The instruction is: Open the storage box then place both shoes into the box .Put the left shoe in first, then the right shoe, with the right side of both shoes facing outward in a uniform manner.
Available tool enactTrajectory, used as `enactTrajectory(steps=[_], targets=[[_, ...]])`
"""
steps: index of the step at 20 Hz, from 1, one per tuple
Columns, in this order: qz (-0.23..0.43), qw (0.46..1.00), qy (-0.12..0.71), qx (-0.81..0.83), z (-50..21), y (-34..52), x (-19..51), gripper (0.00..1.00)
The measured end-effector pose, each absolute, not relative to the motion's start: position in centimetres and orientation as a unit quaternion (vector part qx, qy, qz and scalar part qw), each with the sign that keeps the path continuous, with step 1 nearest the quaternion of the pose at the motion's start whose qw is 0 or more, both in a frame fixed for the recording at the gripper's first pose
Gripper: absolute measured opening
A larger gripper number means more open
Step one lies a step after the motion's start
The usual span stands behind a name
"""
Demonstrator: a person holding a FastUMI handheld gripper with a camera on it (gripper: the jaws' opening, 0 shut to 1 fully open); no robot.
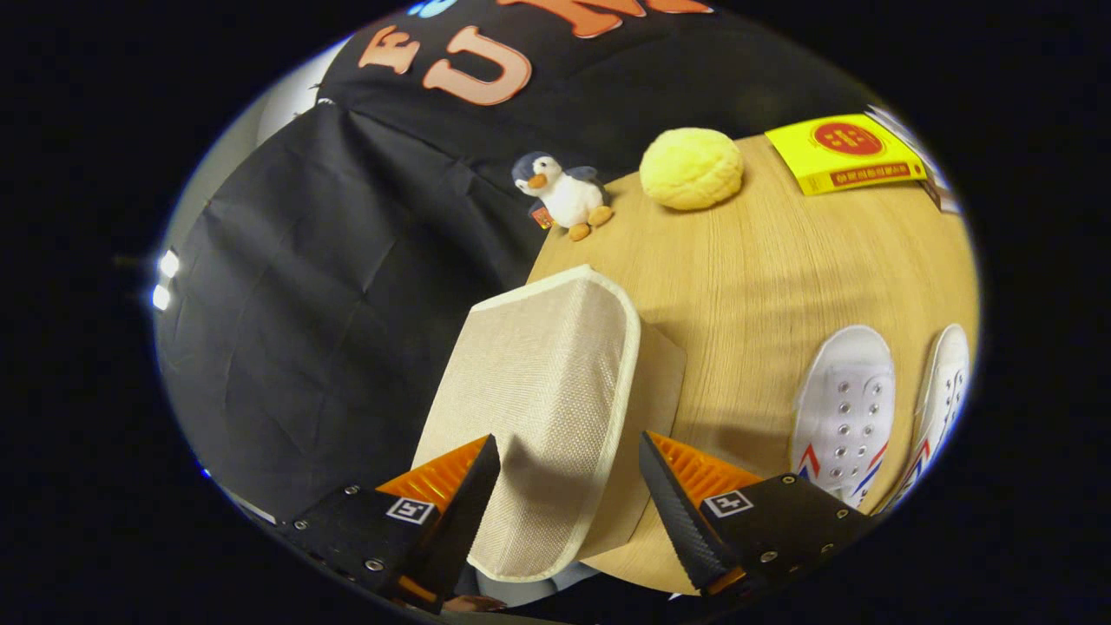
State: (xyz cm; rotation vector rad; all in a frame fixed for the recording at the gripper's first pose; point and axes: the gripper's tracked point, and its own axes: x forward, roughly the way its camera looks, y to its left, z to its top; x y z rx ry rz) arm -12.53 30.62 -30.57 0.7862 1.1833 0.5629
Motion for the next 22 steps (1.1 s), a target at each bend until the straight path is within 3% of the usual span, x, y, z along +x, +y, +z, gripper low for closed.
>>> enactTrajectory(steps=[5, 9, 12, 13, 20, 22], targets=[[0.265, 0.661, 0.548, 0.439, -31.1, 32.1, -13.4, 0.97], [0.271, 0.642, 0.543, 0.469, -30.1, 32.8, -13.4, 0.93], [0.278, 0.611, 0.548, 0.499, -27.4, 32.5, -13.7, 0.73], [0.285, 0.609, 0.538, 0.508, -26.0, 32.4, -13.4, 0.7], [0.31, 0.643, 0.494, 0.497, -20.6, 32.4, -11.5, 0.32], [0.316, 0.646, 0.483, 0.5, -19.2, 32.9, -10.8, 0.26]])
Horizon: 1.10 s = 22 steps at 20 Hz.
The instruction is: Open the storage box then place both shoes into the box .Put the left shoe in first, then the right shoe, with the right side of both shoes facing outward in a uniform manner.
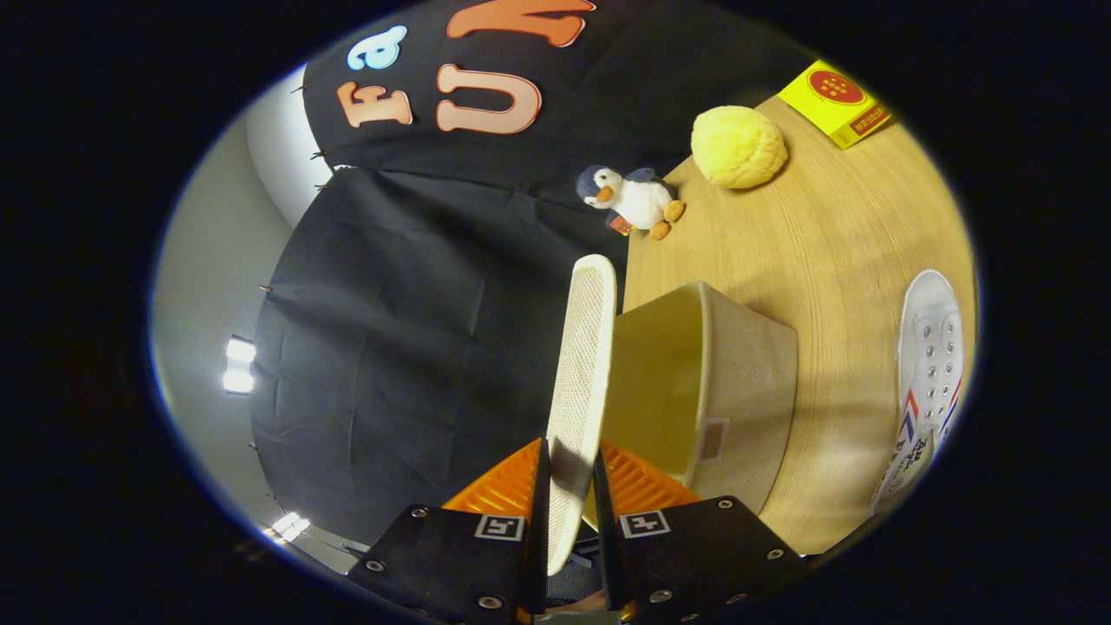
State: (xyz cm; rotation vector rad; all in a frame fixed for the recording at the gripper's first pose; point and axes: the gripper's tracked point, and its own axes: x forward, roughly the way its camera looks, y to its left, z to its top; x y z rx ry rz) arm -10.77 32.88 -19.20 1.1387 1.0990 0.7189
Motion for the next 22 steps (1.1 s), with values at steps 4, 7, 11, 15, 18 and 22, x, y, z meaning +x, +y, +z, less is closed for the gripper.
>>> enactTrajectory(steps=[4, 7, 11, 15, 18, 22], targets=[[0.3, 0.661, 0.459, 0.513, -17.7, 33.5, -7.9, 0.15], [0.306, 0.658, 0.45, 0.52, -15.8, 35.0, -6.8, 0.11], [0.34, 0.66, 0.444, 0.501, -12.5, 38.4, -6.7, 0.11], [0.377, 0.668, 0.437, 0.471, -10.4, 42.8, -6.9, 0.11], [0.394, 0.67, 0.437, 0.453, -9.3, 46.2, -6.6, 0.11], [0.415, 0.673, 0.441, 0.424, -8.9, 50.7, -6.7, 0.13]])
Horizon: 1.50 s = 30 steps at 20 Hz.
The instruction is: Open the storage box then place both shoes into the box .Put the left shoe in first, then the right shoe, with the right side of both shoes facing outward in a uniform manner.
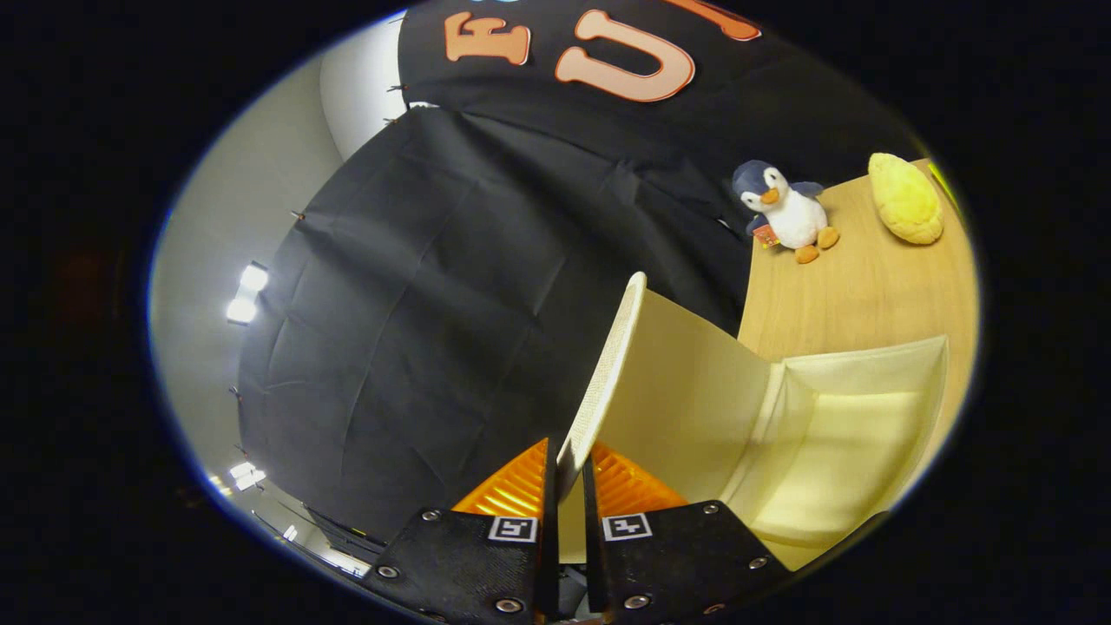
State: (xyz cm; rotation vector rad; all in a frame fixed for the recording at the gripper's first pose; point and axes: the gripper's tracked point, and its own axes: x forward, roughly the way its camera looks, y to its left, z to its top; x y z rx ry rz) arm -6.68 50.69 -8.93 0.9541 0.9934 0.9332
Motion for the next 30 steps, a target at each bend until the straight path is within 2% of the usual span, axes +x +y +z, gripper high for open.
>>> enactTrajectory(steps=[7, 9, 10, 11, 12, 13, 22, 24, 30], targets=[[0.41, 0.675, 0.465, 0.399, -10.8, 56.4, -6.7, 0.14], [0.411, 0.671, 0.478, 0.39, -11.8, 56.7, -7.3, 0.29], [0.415, 0.67, 0.478, 0.388, -11.9, 56.6, -7.5, 0.44], [0.417, 0.671, 0.478, 0.384, -11.9, 56.4, -7.5, 0.51], [0.415, 0.677, 0.475, 0.38, -11.5, 55.6, -7.6, 0.63], [0.412, 0.685, 0.47, 0.375, -11.3, 54.7, -7.4, 0.66], [0.35, 0.77, 0.447, 0.29, -16.0, 42.2, -7.3, 0.85], [0.322, 0.792, 0.443, 0.27, -17.6, 38.3, -7.6, 0.88], [0.202, 0.853, 0.441, 0.191, -24.5, 25.6, -9.6, 0.89]])
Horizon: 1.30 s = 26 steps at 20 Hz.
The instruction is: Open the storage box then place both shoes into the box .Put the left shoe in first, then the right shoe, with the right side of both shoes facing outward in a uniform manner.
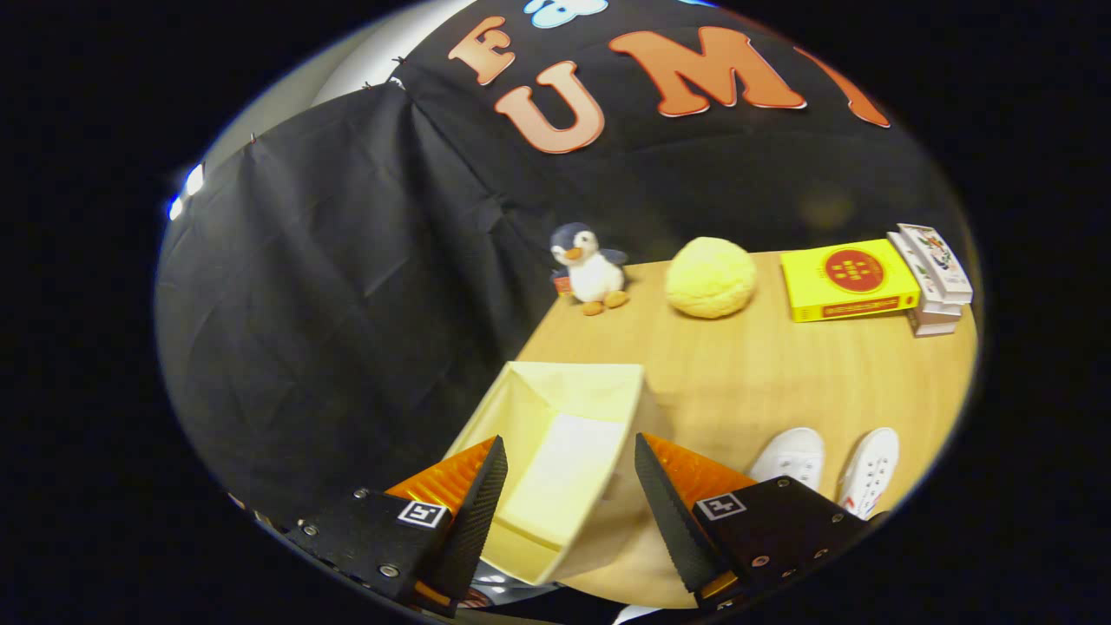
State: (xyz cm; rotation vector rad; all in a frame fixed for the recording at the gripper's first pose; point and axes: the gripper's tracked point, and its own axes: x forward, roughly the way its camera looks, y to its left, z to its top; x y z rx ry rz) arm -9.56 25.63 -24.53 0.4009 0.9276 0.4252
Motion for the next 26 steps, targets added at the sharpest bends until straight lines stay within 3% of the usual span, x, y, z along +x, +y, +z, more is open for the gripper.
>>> enactTrajectory(steps=[8, 14, 26], targets=[[0.087, 0.854, 0.5, 0.115, -32.6, 14.4, -15.8, 0.86], [0.094, 0.835, 0.538, 0.061, -36.1, 12.3, -19.1, 0.73], [0.093, 0.813, 0.573, -0.055, -41.1, 11.0, -20.6, 0.6]])
